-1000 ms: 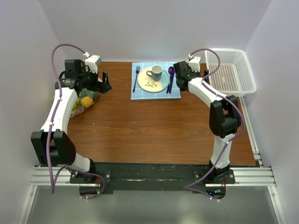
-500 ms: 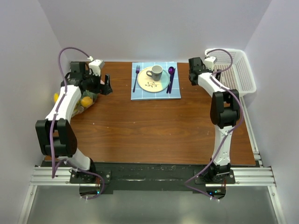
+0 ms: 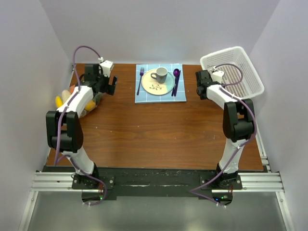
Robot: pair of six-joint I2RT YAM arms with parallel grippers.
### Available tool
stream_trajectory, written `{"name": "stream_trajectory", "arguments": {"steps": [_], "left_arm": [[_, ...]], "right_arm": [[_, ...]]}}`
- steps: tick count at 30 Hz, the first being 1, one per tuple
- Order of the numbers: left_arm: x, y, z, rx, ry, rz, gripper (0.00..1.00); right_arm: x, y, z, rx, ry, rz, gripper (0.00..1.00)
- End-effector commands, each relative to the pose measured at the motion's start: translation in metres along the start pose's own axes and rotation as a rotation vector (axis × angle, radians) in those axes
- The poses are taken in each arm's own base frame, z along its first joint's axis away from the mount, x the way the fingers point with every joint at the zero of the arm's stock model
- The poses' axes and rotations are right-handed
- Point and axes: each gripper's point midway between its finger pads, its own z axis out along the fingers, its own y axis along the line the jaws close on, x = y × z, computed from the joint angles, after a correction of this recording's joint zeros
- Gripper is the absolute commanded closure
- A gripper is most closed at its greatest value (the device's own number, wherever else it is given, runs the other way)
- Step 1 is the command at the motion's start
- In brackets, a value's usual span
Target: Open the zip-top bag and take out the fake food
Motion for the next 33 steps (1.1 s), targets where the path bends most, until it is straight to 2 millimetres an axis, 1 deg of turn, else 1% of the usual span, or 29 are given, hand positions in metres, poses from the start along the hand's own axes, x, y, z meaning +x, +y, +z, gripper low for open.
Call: {"name": "stream_trajectory", "arguments": {"steps": [1, 2, 3, 4, 6, 7, 8, 9, 11, 12, 13, 14, 15, 17, 18, 19, 20, 21, 22, 23, 24, 25, 26, 27, 28, 29, 30, 32, 33], "left_arm": [[-0.024, 0.003, 0.01, -0.125, -0.086, 0.126, 0.0], [-0.018, 0.003, 0.013, -0.143, -0.071, 0.135, 0.0], [-0.016, -0.002, 0.015, -0.142, -0.065, 0.15, 0.0], [-0.016, -0.001, 0.017, -0.152, -0.066, 0.161, 0.0], [-0.008, 0.001, 0.02, -0.185, -0.049, 0.173, 0.0], [-0.008, 0.004, 0.019, -0.209, -0.055, 0.179, 0.0], [-0.003, 0.005, 0.02, -0.216, -0.044, 0.186, 0.0], [0.001, 0.007, 0.022, -0.227, -0.036, 0.19, 0.0], [0.007, 0.013, 0.023, -0.264, -0.018, 0.202, 0.01], [0.011, 0.014, 0.024, -0.271, -0.007, 0.207, 0.02], [0.015, 0.017, 0.024, -0.289, 0.004, 0.214, 0.02], [0.016, 0.018, 0.025, -0.295, 0.005, 0.22, 0.04], [0.018, 0.02, 0.025, -0.301, 0.006, 0.223, 0.08], [0.02, 0.02, 0.026, -0.308, 0.004, 0.236, 0.15], [0.021, 0.02, 0.027, -0.309, 0.004, 0.238, 0.22], [0.023, 0.02, 0.028, -0.306, 0.01, 0.242, 0.26], [0.023, 0.019, 0.029, -0.301, 0.011, 0.244, 0.36], [0.014, 0.02, 0.03, -0.309, -0.026, 0.242, 0.43], [0.013, 0.02, 0.03, -0.311, -0.031, 0.244, 0.51], [0.012, 0.019, 0.031, -0.31, -0.035, 0.249, 0.63], [0.009, 0.02, 0.03, -0.312, -0.046, 0.251, 0.68], [0.008, 0.02, 0.03, -0.31, -0.049, 0.257, 0.74], [0.006, 0.02, 0.03, -0.311, -0.053, 0.255, 0.87], [0.008, 0.019, 0.03, -0.309, -0.044, 0.258, 0.93], [0.004, 0.019, 0.029, -0.304, -0.05, 0.254, 0.98], [0.004, 0.017, 0.028, -0.297, -0.047, 0.254, 1.0], [0.003, 0.014, 0.026, -0.288, -0.046, 0.255, 1.0], [-0.004, 0.012, 0.019, -0.285, -0.068, 0.253, 1.0], [0.002, 0.01, 0.016, -0.273, -0.043, 0.258, 1.0]], "right_arm": [[0.013, 0.003, -0.029, -0.08, 0.036, 0.159, 0.5], [0.015, 0.0, -0.03, -0.077, 0.042, 0.16, 0.54], [0.019, -0.002, -0.031, -0.072, 0.054, 0.151, 0.58], [0.02, -0.004, -0.032, -0.07, 0.059, 0.146, 0.59], [0.024, -0.009, -0.034, -0.062, 0.072, 0.135, 0.6], [0.024, -0.01, -0.037, -0.072, 0.077, 0.138, 0.61], [0.025, -0.011, -0.038, -0.075, 0.084, 0.137, 0.63], [0.031, -0.013, -0.041, -0.077, 0.098, 0.139, 0.64], [0.034, -0.013, -0.051, -0.121, 0.127, 0.173, 0.66], [0.045, -0.012, -0.055, -0.137, 0.149, 0.161, 0.67], [0.05, -0.01, -0.06, -0.152, 0.159, 0.156, 0.68], [0.05, -0.01, -0.068, -0.174, 0.156, 0.162, 0.69], [0.066, -0.005, -0.08, -0.197, 0.178, 0.126, 0.72], [0.076, 0.001, -0.099, -0.241, 0.176, 0.096, 0.74], [0.093, 0.006, -0.116, -0.271, 0.186, 0.043, 0.75], [0.102, 0.01, -0.126, -0.302, 0.195, 0.02, 0.75], [0.106, 0.012, -0.139, -0.335, 0.194, 0.021, 0.77], [0.128, 0.017, -0.158, -0.383, 0.208, -0.045, 0.77], [0.136, 0.018, -0.167, -0.408, 0.205, -0.072, 0.78], [0.144, 0.019, -0.177, -0.426, 0.208, -0.082, 0.8], [0.159, 0.015, -0.192, -0.454, 0.207, -0.132, 0.82], [0.169, 0.015, -0.202, -0.481, 0.22, -0.15, 0.83], [0.176, 0.013, -0.209, -0.489, 0.227, -0.144, 0.85], [0.19, 0.006, -0.222, -0.516, 0.228, -0.186, 0.85], [0.198, 0.003, -0.229, -0.53, 0.232, -0.199, 0.86], [0.205, -0.001, -0.235, -0.533, 0.239, -0.186, 0.87], [0.22, -0.008, -0.245, -0.551, 0.238, -0.235, 0.87], [0.231, -0.016, -0.257, -0.572, 0.247, -0.244, 0.87], [0.242, -0.019, -0.267, -0.602, 0.242, -0.282, 0.87]]}}
